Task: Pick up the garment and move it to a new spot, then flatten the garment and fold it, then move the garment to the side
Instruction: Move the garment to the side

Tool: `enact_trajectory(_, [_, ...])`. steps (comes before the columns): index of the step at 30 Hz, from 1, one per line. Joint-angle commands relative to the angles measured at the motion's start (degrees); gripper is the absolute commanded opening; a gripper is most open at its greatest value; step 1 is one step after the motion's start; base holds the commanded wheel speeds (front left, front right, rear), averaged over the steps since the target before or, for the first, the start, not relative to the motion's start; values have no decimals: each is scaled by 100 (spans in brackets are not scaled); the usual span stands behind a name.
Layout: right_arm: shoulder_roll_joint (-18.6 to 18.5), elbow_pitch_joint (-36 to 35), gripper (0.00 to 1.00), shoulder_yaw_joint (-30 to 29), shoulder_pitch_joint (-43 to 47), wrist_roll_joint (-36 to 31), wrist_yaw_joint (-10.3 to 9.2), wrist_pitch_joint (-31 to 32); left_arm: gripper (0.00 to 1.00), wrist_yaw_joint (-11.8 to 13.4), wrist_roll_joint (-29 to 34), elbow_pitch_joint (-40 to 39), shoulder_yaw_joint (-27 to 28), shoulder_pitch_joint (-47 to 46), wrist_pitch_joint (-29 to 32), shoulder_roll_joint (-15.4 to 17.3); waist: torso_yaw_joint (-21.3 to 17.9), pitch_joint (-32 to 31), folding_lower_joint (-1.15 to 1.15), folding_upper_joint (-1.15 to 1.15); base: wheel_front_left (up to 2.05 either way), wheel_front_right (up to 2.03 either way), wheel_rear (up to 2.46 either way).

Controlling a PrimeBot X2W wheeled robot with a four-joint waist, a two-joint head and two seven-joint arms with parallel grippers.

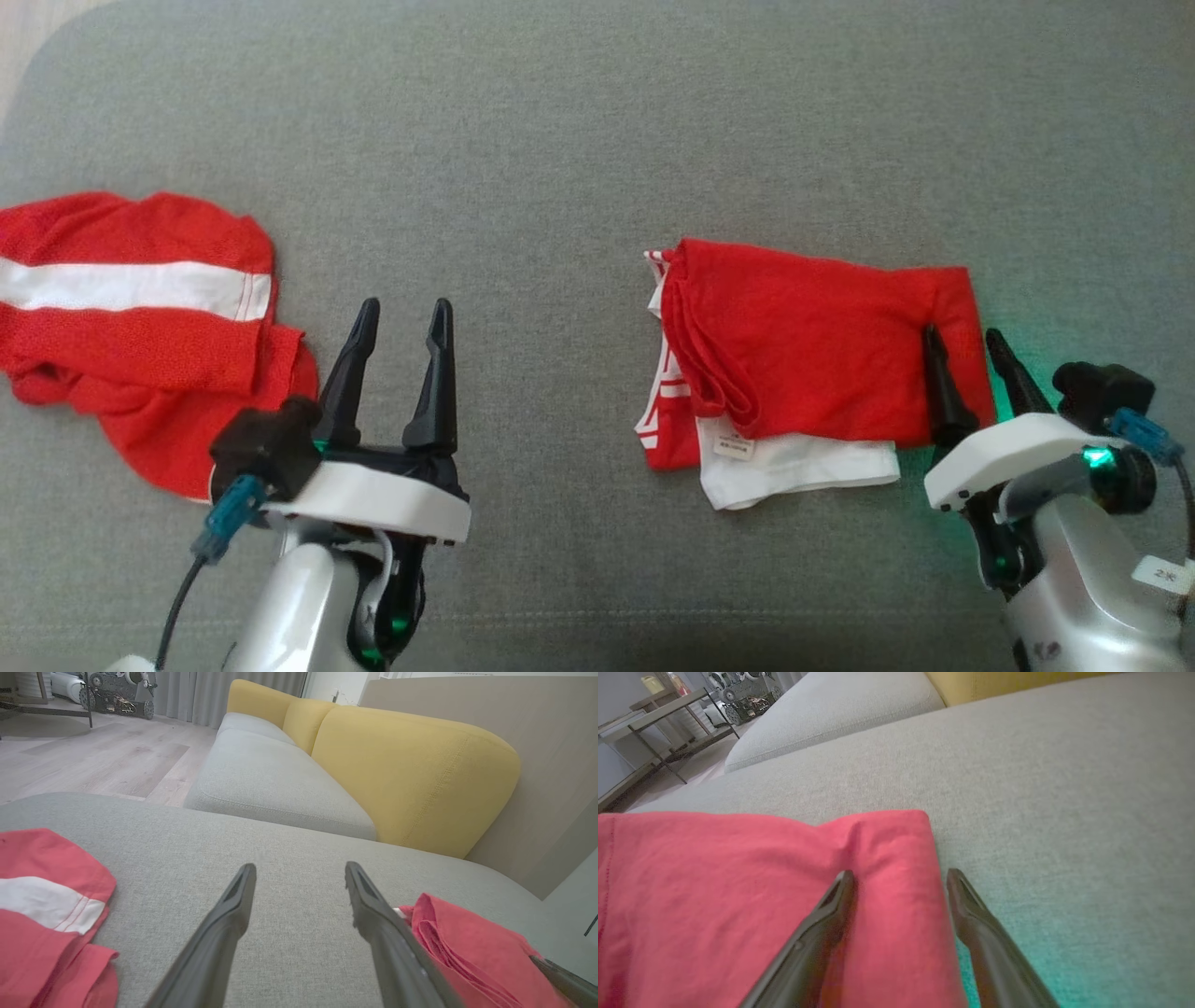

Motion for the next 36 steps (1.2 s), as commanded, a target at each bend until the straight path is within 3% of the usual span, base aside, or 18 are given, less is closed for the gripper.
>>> enact_trajectory(1, [10, -76, 100, 123, -158, 94, -4, 18, 100, 27, 52, -152, 142, -230, -30, 20, 20, 27, 0, 0, 0, 0, 0])
enact_trajectory(4, [14, 113, 100, 284, -258, 245, -4, 25, 100, 28, 60, -149, 133, -260, -30, 20, 37, 53, 0, 0, 0, 0, 0])
enact_trajectory(5, [10, 153, 86, 366, -281, 301, -4, 28, 100, 30, 63, -145, 132, -267, -30, 20, 38, 55, 0, 0, 0, 0, 0])
enact_trajectory(6, [-6, 186, 33, 437, -303, 344, -4, 12, 100, 34, 68, -139, 133, -274, -30, 20, 34, 53, 0, 0, 0, 0, 0])
enact_trajectory(7, [-29, 211, 0, 519, -323, 367, -4, -18, 100, 38, 72, -132, 133, -279, -30, 20, 28, 46, 0, 0, 0, 0, 0])
enact_trajectory(12, [-248, 287, 0, 814, -460, 155, -4, -289, 100, 44, 74, -111, 140, -279, -30, 20, -42, -45, 0, 0, 0, 0, 0])
enact_trajectory(20, [-894, -197, 0, 1293, -883, -1021, -4, -551, 100, 31, 26, -161, 168, -262, -30, 20, -259, -143, 0, 0, 0, 0, 0])
enact_trajectory(25, [-1329, -382, 0, 1334, -1231, -1128, -4, -415, 100, 16, 35, -209, 161, -328, -30, 20, -387, -32, 0, 0, 0, 0, 0])
enact_trajectory(31, [-2106, 104, 0, 518, -1854, -454, -4, 227, 100, -3, 92, -335, 96, -652, -30, 20, -477, 430, 0, 0, 0, 0, 0])
enact_trajectory(36, [-2281, 393, 0, -173, -2190, -119, -4, 419, 100, -10, 141, -359, 73, -820, -30, 20, -502, 717, 0, 0, 0, 0, 0])
